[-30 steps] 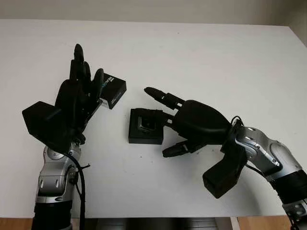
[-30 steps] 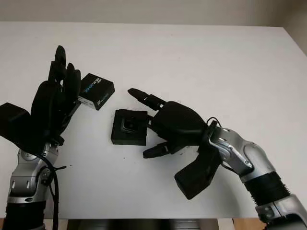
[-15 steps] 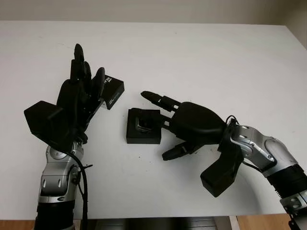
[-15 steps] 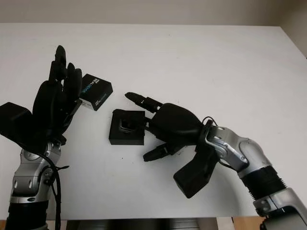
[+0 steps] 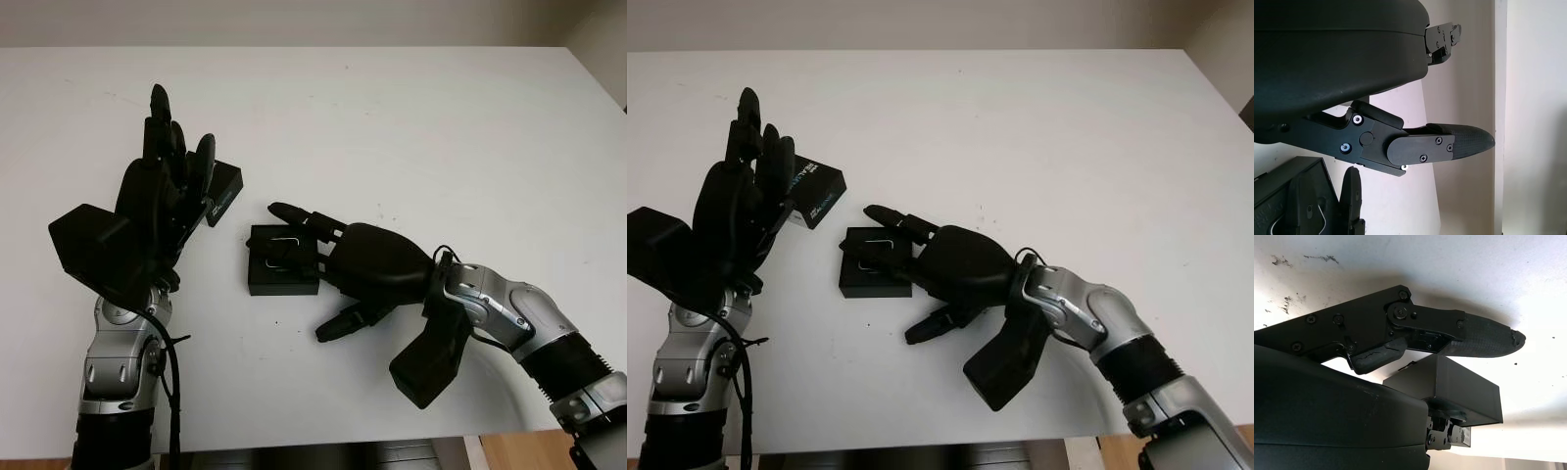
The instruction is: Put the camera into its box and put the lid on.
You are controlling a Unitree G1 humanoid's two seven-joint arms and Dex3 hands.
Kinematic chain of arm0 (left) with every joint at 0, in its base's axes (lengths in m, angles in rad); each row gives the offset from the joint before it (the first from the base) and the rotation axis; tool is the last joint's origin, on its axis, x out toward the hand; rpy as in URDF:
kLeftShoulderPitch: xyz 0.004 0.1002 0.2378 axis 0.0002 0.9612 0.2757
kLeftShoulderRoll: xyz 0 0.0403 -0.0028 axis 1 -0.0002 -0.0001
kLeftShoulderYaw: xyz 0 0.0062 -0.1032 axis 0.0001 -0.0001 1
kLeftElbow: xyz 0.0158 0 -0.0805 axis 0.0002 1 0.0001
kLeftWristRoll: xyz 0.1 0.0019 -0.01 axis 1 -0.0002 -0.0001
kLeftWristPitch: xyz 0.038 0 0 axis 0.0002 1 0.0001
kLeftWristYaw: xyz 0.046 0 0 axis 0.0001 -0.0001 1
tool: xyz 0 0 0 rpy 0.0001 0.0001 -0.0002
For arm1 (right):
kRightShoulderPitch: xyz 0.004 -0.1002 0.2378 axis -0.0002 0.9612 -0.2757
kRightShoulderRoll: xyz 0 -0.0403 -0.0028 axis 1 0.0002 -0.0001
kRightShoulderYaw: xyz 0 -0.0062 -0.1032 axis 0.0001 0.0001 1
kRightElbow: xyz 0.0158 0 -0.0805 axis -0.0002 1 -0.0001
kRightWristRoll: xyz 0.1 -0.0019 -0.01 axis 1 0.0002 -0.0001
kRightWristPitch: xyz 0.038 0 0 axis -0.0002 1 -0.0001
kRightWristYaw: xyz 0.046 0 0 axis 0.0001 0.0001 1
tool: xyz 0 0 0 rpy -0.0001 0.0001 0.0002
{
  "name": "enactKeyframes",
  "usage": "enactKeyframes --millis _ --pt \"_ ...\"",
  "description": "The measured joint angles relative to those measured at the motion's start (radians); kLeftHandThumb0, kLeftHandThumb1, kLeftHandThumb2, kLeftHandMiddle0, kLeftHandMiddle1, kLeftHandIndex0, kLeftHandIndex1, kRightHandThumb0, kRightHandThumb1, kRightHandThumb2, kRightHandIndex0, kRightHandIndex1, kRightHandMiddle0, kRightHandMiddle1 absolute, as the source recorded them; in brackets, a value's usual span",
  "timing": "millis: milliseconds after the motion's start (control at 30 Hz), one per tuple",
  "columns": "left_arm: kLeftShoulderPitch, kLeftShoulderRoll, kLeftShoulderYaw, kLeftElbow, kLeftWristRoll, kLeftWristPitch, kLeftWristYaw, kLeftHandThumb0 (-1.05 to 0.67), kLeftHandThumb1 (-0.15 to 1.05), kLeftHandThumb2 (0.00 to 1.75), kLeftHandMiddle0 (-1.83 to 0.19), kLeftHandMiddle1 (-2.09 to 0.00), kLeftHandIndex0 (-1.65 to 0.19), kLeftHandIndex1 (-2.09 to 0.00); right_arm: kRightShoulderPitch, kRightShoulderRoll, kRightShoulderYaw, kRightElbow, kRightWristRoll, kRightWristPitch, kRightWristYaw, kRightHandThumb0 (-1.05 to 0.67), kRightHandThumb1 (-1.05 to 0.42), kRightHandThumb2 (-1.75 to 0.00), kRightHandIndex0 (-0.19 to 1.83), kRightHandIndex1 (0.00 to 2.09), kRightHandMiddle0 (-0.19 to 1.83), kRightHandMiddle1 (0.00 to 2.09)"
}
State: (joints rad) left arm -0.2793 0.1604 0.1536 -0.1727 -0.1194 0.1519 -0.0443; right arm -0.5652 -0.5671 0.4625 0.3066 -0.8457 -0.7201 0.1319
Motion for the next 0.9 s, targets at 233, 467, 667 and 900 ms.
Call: enactKeyframes --millis 233,467,667,900 --pt "0.001 -0.001 0.000 -0.005 0.001 0.000 -0.001 -0.71 1.05 0.48 0.19 0.00 0.19 0.00 0.001 0.000 -0.003 0.000 0.002 0.002 0.000 -0.94 -1.05 -0.63 -0.18 0.04 0.09 0.07" --pt "0.005 0.003 0.006 -0.006 0.001 0.001 -0.010 -0.71 1.05 0.48 0.19 0.00 0.19 0.00 0.008 -0.002 -0.022 -0.013 0.034 0.009 0.011 -0.92 -1.05 -0.63 -0.19 0.02 -0.15 0.00" --pt "0.008 0.030 0.008 -0.007 0.008 0.000 -0.028 -0.72 1.05 0.52 0.19 0.00 0.19 0.00 0.038 0.000 -0.069 -0.064 0.181 0.008 0.032 -0.90 -1.05 -0.67 -0.19 0.00 -0.19 0.00" --pt "0.008 0.051 0.028 -0.008 -0.002 0.003 -0.050 -0.70 1.05 0.50 0.19 0.00 0.19 0.00 0.038 0.046 -0.218 -0.098 0.532 0.110 0.108 -0.85 -1.05 -0.64 -0.19 0.01 -0.17 0.03"
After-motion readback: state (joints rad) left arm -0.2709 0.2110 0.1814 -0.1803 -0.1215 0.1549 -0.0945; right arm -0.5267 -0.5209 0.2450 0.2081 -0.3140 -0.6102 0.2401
